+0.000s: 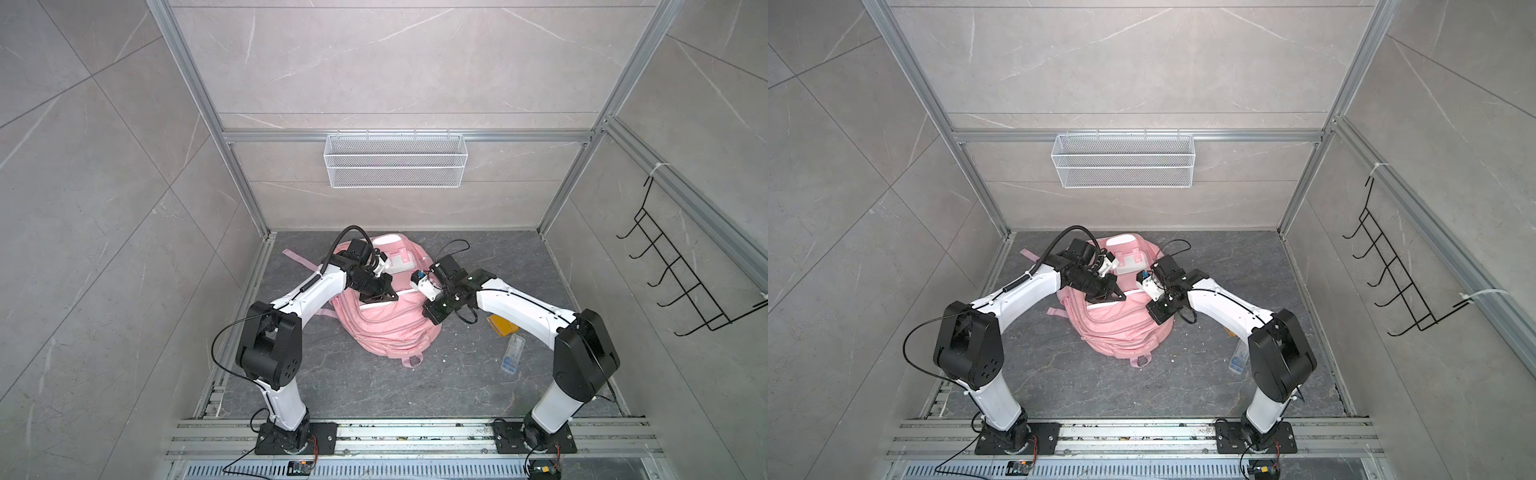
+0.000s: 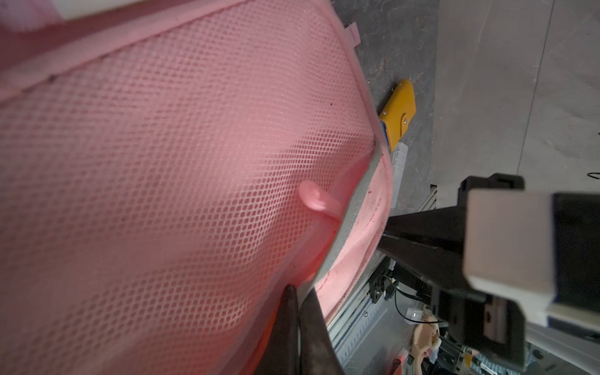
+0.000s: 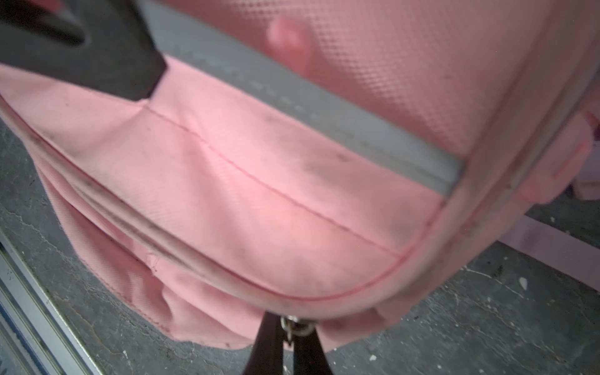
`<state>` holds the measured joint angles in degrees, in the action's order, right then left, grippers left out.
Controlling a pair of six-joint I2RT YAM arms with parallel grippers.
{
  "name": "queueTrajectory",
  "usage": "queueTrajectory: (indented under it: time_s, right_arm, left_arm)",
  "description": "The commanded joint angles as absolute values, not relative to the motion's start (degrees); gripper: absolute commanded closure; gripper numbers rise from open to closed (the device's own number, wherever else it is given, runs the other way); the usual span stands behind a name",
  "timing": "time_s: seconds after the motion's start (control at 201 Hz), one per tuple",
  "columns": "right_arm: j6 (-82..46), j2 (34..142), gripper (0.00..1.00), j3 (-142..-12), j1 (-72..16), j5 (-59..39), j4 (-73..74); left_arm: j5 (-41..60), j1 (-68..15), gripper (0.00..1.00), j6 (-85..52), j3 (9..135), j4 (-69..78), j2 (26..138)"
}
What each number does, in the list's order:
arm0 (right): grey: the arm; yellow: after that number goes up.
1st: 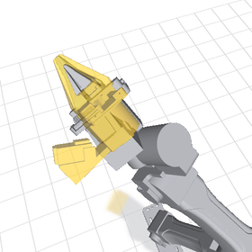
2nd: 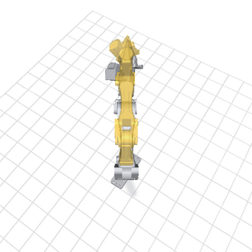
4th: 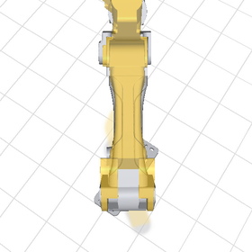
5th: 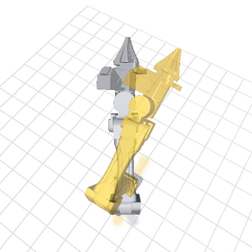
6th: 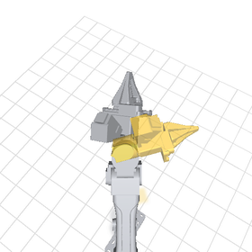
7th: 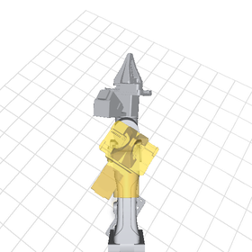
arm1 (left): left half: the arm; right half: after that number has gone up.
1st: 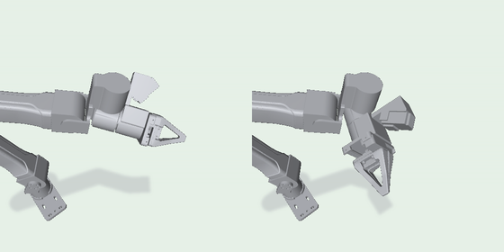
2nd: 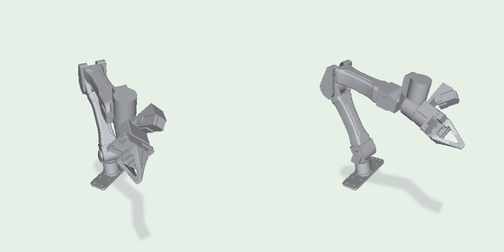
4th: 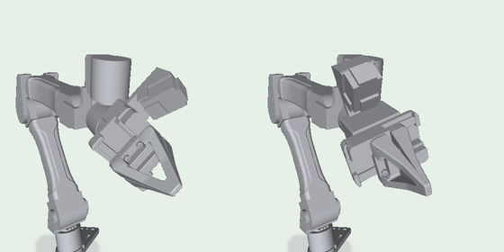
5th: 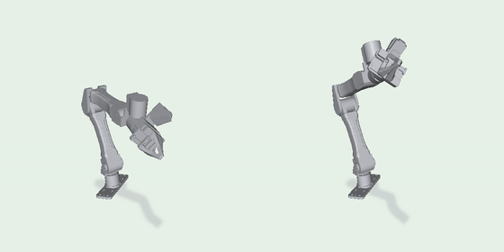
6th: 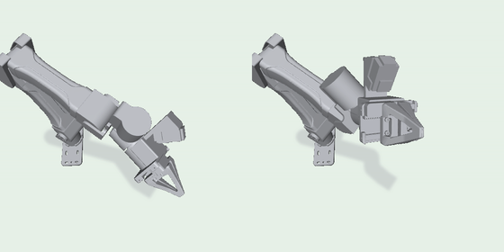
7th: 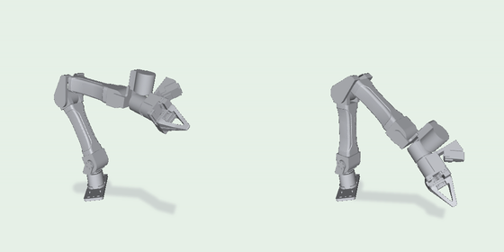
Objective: Pack the student bag
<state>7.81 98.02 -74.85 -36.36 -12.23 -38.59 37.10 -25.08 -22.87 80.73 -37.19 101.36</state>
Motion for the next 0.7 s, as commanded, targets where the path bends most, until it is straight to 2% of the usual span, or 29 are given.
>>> queueTrajectory:
  time_s: [0.0, 0.154, 0.369, 0.463, 0.553, 0.692]
  right_arm:
    - [10.2, 97.72, 1.0, -75.07, -40.89, -13.33, -42.85]
    - [8.89, 100.06, 1.0, -77.1, -44.27, -13.13, -41.12]
    - [3.48, 97.77, 1.0, -74.0, -44.43, -18.97, -32.48]
    - [1.72, 95.98, 1.0, -71.82, -44.17, -20.77, -29.46]
    - [1.1, 95.57, 1.0, -71.28, -42.87, -21.67, -29.22]
    - [0.45, 94.49, 1.0, -70.26, -38.56, -24.15, -28.14]
  left_arm:
    - [42.08, -23.72, 1.0, -31.43, 83.61, -24.46, 100.73]
    - [45.84, -23.63, 1.0, -48.39, 78.5, -7.22, 98.95]
    - [38.06, -23.62, 1.0, -64.24, 76.02, 2.7, 95.28]
    - [34.12, -23.48, 1.0, -65.94, 76.05, 0.67, 92.58]
    - [26.56, -23.46, 1.0, -62.37, 75.06, -9.66, 87.39]
    - [23.33, -23.88, 1.0, -65.85, 67.29, -9.41, 80.97]
